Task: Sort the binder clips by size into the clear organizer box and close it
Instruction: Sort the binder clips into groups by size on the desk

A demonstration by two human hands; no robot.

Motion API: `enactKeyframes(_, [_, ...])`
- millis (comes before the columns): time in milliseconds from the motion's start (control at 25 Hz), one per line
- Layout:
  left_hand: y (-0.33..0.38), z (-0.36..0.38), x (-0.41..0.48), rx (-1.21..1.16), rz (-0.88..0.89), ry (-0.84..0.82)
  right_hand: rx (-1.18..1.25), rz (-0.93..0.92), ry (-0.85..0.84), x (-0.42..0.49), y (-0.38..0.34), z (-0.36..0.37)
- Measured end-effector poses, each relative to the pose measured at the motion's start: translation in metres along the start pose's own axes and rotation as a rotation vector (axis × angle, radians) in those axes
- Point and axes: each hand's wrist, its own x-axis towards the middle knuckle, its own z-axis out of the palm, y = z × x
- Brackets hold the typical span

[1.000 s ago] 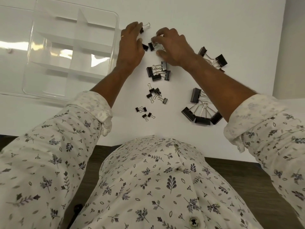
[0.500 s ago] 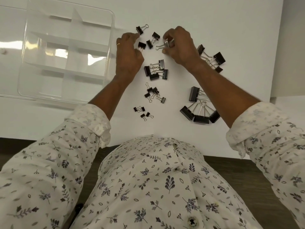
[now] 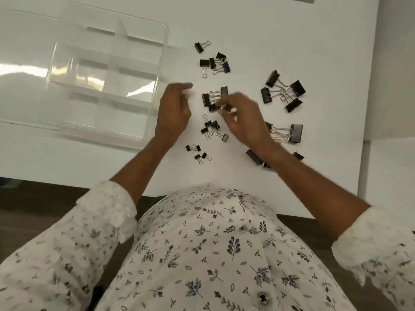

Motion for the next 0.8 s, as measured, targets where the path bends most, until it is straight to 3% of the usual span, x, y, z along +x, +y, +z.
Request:
enactKeyframes(120, [-0.003, -0.012, -0.059, -0.008, 0.020, -0.076, -0.082, -0.010, -0.222, -0.059, -0.003, 0.016])
enactKeyframes(200, [-0.003, -0.019, -0.091, -0.001, 0.027, -0.160, -0.143, -0.051, -0.270, -0.079, -0.002, 0.029])
enactKeyframes(440, [-0.014, -0.022, -0.115, 0.148, 0.112, -0.282, -0.237, -0.062, -0.214, -0.079, -0.012, 0.063])
enactKeyframes(800, [-0.014, -0.020, -0.127, 0.267, 0.078, -0.145, -0.249, -0.122, -0.123, -0.084, -0.007, 0.059])
